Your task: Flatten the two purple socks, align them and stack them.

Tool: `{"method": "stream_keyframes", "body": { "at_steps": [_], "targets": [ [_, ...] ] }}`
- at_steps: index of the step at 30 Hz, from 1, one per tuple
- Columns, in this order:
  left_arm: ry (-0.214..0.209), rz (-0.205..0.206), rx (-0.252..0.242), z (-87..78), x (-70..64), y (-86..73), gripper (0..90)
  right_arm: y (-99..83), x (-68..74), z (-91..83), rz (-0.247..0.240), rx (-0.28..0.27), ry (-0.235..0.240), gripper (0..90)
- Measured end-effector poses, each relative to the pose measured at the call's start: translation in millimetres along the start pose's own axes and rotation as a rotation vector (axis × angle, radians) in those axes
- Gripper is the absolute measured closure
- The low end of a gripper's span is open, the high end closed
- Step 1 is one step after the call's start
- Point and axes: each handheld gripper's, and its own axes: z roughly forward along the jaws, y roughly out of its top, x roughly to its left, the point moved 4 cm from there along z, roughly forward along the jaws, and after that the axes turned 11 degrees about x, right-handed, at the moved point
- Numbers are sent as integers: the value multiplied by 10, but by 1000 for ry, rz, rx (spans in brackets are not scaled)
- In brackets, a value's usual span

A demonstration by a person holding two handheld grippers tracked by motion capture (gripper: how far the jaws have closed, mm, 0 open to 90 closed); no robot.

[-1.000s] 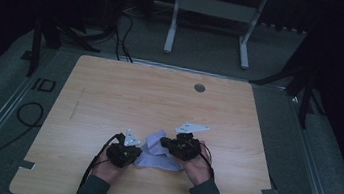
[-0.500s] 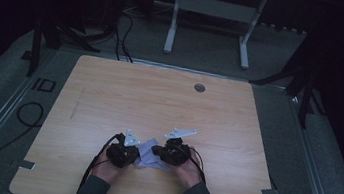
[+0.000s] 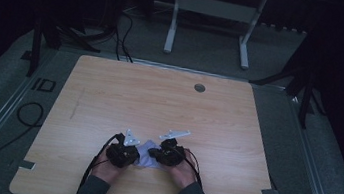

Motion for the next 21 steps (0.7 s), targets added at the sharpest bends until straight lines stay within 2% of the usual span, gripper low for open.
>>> {"method": "stream_keyframes", "body": {
  "at_steps": [4,9,13,15,17,21],
  "targets": [
    [-3,0,14,-35,-15,-19,811,-7,-5,44,1,14,-4,873],
    [-34,-3,12,-109,-69,-77,803,-9,-8,54,5,17,1,872],
    [-77,-30,-15,-199,-75,-121,798,-9,-10,56,2,19,0,871],
    [-122,-45,-30,-227,-68,-122,798,-9,-10,58,2,19,2,870],
    [-146,-50,-40,-233,-79,-109,798,-8,-9,58,1,21,2,870],
    [-151,-37,-25,-199,-123,-95,763,-7,-10,61,1,20,2,870]
  ]
}}
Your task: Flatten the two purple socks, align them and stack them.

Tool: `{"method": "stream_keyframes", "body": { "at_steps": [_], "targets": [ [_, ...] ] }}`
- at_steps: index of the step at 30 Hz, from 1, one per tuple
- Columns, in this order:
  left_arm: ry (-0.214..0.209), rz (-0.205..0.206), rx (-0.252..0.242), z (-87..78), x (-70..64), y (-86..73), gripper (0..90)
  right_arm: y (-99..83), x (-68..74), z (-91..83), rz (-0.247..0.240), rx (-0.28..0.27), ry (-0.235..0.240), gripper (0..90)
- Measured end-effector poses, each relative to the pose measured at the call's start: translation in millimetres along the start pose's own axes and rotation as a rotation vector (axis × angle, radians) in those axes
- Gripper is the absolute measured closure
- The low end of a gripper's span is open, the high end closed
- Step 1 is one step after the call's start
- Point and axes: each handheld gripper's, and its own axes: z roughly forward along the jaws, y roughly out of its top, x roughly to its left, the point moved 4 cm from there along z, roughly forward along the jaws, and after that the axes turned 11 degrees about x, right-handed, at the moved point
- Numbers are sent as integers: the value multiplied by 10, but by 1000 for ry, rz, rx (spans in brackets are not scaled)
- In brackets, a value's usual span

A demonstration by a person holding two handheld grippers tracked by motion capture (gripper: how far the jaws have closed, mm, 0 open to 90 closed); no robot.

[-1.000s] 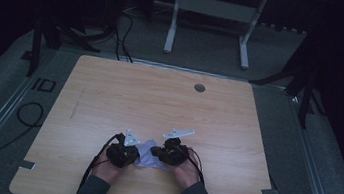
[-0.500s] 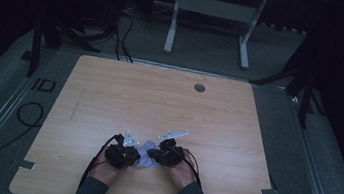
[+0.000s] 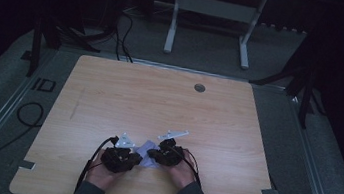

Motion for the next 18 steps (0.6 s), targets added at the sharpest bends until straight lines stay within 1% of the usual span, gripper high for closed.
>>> {"method": "stream_keyframes", "body": {
  "at_steps": [2,5,7,9,11,12,18],
  "targets": [
    [-2,9,9,24,-14,2,732,1,-1,1,1,0,0,870],
    [1,7,14,33,-26,7,688,1,0,1,1,-1,0,870],
    [5,-11,13,25,-11,9,671,0,0,0,2,-1,1,870],
    [10,-24,26,36,1,9,671,0,-1,1,-1,0,0,869],
    [11,-27,34,41,0,6,672,1,-1,1,-1,0,0,869],
    [20,-31,43,40,-13,4,672,1,-2,1,-1,0,0,869],
    [41,-31,46,-20,-20,6,680,1,-3,1,-2,0,2,869]
  ]
}}
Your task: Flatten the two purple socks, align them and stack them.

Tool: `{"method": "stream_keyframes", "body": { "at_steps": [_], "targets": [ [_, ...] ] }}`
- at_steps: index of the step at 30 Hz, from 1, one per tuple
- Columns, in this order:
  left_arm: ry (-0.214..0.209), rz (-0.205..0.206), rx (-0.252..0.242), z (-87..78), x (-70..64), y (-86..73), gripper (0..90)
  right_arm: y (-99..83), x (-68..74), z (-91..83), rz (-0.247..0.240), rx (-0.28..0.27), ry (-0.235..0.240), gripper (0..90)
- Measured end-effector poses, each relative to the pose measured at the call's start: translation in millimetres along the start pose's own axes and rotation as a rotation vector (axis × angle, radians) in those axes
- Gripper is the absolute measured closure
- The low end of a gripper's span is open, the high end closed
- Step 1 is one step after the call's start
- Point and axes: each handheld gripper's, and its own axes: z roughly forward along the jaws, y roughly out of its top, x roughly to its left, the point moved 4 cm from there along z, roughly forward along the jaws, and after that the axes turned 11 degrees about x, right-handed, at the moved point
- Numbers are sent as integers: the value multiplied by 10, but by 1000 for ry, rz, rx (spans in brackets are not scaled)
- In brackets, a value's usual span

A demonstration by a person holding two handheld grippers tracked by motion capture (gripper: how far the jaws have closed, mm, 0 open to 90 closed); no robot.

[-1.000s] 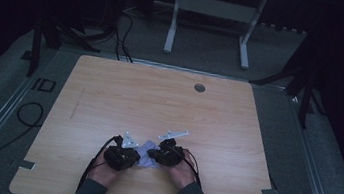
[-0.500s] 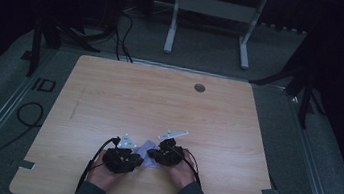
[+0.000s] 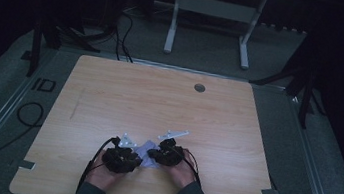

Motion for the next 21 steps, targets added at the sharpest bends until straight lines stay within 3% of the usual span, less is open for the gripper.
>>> {"method": "stream_keyframes", "body": {
  "at_steps": [8,14,18,21],
  "targets": [
    [11,20,51,-14,-24,-14,753,-4,-3,-1,1,-2,3,869],
    [-9,21,60,33,-17,-1,760,-4,-4,-2,-3,0,2,869],
    [-19,7,38,83,-12,39,728,-5,1,-2,-3,2,1,868],
    [-29,6,29,112,1,63,803,-1,4,-2,-14,5,-4,867]
  ]
}}
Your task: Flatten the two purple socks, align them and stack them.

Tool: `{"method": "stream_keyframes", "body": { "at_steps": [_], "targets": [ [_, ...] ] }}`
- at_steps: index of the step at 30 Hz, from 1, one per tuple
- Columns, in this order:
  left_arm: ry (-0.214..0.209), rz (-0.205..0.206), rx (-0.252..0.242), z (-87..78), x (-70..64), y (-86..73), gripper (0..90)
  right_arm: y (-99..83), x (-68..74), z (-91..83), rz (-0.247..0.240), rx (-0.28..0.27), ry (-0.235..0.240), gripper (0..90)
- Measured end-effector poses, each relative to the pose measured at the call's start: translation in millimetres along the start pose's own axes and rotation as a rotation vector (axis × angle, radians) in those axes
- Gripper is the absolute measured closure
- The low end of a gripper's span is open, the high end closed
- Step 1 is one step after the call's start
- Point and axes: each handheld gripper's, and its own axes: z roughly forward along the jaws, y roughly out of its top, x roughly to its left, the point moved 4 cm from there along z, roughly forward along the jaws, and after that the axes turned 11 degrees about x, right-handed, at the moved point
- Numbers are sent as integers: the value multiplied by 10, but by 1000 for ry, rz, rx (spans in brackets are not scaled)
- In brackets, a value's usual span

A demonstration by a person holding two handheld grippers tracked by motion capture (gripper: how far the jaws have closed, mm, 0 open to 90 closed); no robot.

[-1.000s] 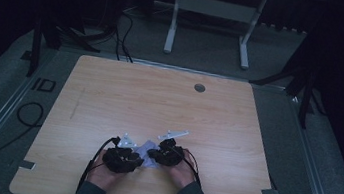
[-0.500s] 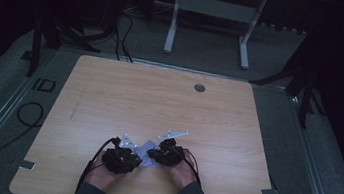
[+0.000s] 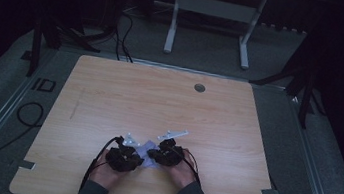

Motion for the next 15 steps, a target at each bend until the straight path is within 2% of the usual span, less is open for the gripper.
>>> {"method": "stream_keyframes", "body": {
  "at_steps": [2,5,9,12,15],
  "targets": [
    [-4,-5,-4,8,0,9,873,3,1,-3,-7,4,-2,865],
    [-4,-1,-5,2,4,8,882,3,4,-42,-19,-6,11,817],
    [-10,-13,-8,6,12,5,883,30,5,-250,-6,-81,29,782],
    [-10,-19,-10,5,13,2,882,-1,-34,-467,0,-130,-8,782],
    [-8,-27,-16,6,16,5,883,-131,-81,-584,5,-120,-71,799]
  ]
}}
